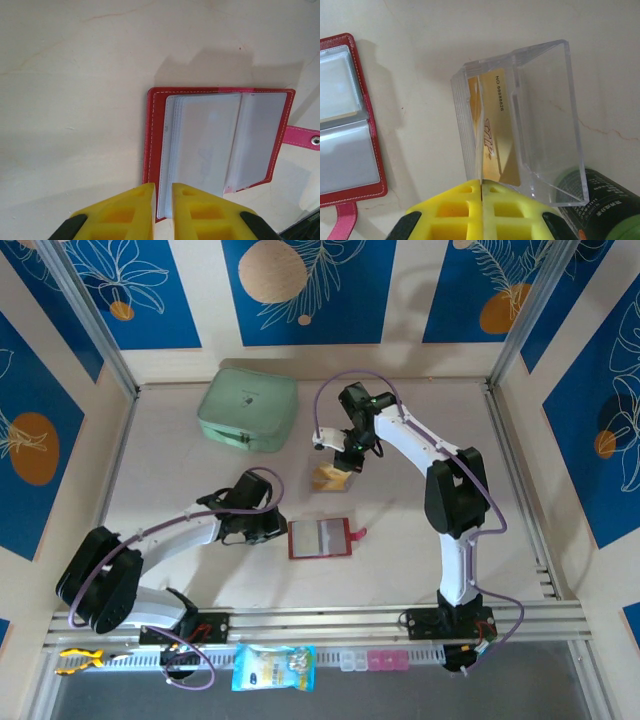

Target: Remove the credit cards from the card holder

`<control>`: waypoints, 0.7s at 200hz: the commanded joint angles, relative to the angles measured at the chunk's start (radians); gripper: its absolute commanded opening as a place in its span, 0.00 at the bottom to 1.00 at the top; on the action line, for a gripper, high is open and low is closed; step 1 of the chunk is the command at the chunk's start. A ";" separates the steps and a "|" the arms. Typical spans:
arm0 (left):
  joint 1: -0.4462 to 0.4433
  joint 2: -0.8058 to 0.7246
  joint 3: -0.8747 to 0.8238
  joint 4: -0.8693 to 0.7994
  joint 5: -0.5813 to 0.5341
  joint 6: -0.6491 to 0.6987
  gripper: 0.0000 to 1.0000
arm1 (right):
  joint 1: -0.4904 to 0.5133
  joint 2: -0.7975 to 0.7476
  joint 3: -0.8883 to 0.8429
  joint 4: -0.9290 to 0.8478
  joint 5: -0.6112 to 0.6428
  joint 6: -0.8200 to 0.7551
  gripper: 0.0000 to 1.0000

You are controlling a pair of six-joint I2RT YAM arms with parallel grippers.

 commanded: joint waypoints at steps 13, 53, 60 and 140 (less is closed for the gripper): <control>0.018 -0.003 -0.008 0.002 0.003 0.008 0.16 | 0.004 0.013 0.058 -0.038 -0.004 -0.029 0.00; 0.024 -0.005 -0.005 0.002 0.006 0.009 0.16 | 0.004 0.009 0.122 -0.086 -0.006 -0.040 0.00; 0.025 -0.002 -0.005 0.004 0.006 0.010 0.16 | 0.004 0.009 0.124 -0.082 -0.007 -0.042 0.00; 0.030 -0.004 -0.018 0.004 0.009 0.009 0.16 | 0.000 0.092 0.135 -0.104 -0.017 -0.070 0.00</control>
